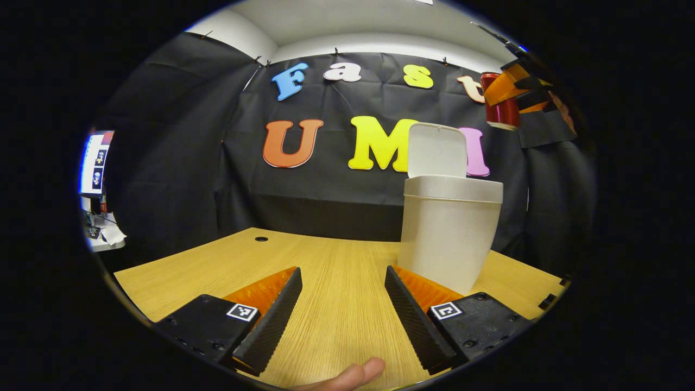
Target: Press the lid of the desktop garbage bin to open it, pick up the crumpled paper on the desktop and throw it into the bin, then pick up the pop can on the desktop and drop it into the bin, and finally close the garbage bin lid.
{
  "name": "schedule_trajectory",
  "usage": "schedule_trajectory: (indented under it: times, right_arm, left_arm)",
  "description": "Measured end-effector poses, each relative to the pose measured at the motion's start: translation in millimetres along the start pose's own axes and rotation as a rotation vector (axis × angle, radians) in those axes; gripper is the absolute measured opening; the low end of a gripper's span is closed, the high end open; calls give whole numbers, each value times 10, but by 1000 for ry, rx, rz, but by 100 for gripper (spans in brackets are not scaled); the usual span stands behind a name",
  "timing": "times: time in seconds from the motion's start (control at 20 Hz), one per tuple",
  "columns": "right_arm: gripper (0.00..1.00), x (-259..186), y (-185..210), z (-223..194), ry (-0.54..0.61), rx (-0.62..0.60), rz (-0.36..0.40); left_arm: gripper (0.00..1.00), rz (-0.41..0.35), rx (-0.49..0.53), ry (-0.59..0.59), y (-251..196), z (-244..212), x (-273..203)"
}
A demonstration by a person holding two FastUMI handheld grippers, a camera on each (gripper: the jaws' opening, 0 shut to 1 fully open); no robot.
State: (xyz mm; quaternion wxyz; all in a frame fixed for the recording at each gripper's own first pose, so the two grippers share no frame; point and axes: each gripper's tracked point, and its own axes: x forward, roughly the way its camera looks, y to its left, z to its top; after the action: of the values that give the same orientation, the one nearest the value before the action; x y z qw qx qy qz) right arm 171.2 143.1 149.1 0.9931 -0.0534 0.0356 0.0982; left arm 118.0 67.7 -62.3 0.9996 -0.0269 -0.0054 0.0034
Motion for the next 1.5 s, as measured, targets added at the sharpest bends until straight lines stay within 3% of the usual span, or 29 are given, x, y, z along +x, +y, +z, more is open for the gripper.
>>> schedule_trajectory:
  times: [0.3, 0.6, 1.0, 1.5]
  right_arm:
    - [80, 790, -99, 13, 72, 25, -53]
    - [80, 1310, -93, -279, 162, -3, -91]
    - [81, 1435, 180, -459, 224, -40, -48]
    - [81, 1583, -97, -537, 253, 72, -128]
  left_arm:
    - [99, -17, -23, 3, -16, -40, -3]
    - [99, -12, 19, 5, -6, -47, -4]
    - [99, -48, 59, 8, -45, -71, 22]
    - [99, -70, 38, 1, -118, -89, -15]
